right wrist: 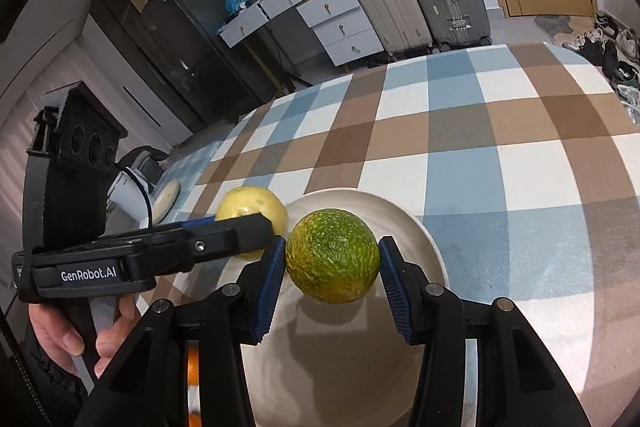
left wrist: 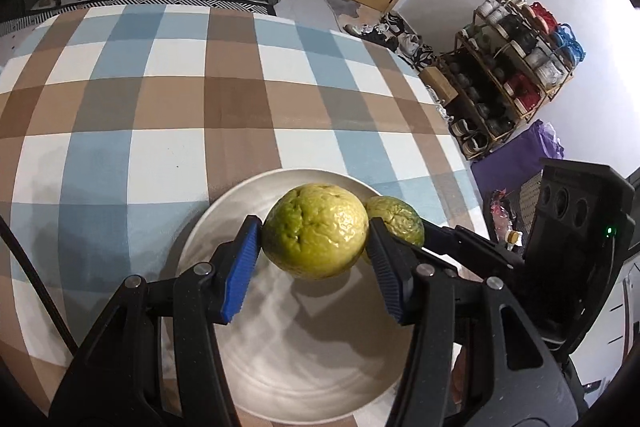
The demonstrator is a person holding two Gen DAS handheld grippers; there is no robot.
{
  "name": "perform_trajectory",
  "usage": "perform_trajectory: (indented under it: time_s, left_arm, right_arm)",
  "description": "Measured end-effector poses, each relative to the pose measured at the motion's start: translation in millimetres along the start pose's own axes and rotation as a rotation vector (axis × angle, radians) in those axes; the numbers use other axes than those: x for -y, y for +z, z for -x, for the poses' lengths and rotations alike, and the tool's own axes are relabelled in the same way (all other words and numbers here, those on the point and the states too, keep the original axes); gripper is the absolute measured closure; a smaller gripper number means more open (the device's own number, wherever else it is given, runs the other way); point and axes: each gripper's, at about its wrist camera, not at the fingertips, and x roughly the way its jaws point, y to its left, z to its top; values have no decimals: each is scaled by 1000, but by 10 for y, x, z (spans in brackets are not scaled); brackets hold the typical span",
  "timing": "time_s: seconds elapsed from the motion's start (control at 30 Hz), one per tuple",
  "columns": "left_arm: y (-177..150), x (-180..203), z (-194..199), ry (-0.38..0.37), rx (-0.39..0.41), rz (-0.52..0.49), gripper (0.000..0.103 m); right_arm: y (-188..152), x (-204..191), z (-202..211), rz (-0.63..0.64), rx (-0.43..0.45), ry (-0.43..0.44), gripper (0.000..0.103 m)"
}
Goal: Organize fruits
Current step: 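Carry both fruits over the white plate and open both grippers, then withdraw both grippers from the plate back over the table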
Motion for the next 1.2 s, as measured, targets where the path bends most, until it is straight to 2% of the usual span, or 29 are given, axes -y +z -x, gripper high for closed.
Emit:
perform_trajectory:
  time_s: [0.27, 0.37, 0.47, 0.53, 0.7, 0.73, 0.8, 0.9, 1.07, 1.2]
  left_arm:
    - [40, -186, -244, -34, -40, 73, 51]
    - [44, -219, -272, -54, -33, 86, 51]
    - [76, -227, -288, -58, -33, 92, 43]
    - [82, -229, -262, -77, -22, 104, 42]
    - [65, -138, -137, -89, -11, 79, 39]
    - [55, -116, -79, -87, -2, 72, 38]
    - [16, -77, 73, -81, 22, 61, 27]
    - [-71, 1, 356, -60, 64, 34, 21]
    - [-309, 181, 942, 17, 160, -33, 13]
    - [-603, 413, 1444, 91, 263, -115, 3]
  right_arm:
    - [36, 94, -206, -20, -23, -29, 55]
    - [37, 129, -283, -42, -37, -28, 55]
    - [42, 133, -319, -48, -38, -32, 53]
    - [49, 120, -302, -43, -22, -50, 53]
    - [63, 99, -195, -47, 5, -43, 40]
    - [56, 92, -164, -46, 8, -43, 38]
    - [32, 84, -46, -51, 29, -48, 24]
    - [-13, 56, 175, -60, 69, -52, 14]
    - [-127, -105, 651, -50, 138, -61, 2]
    - [-262, -348, 1033, 4, 207, -60, 0]
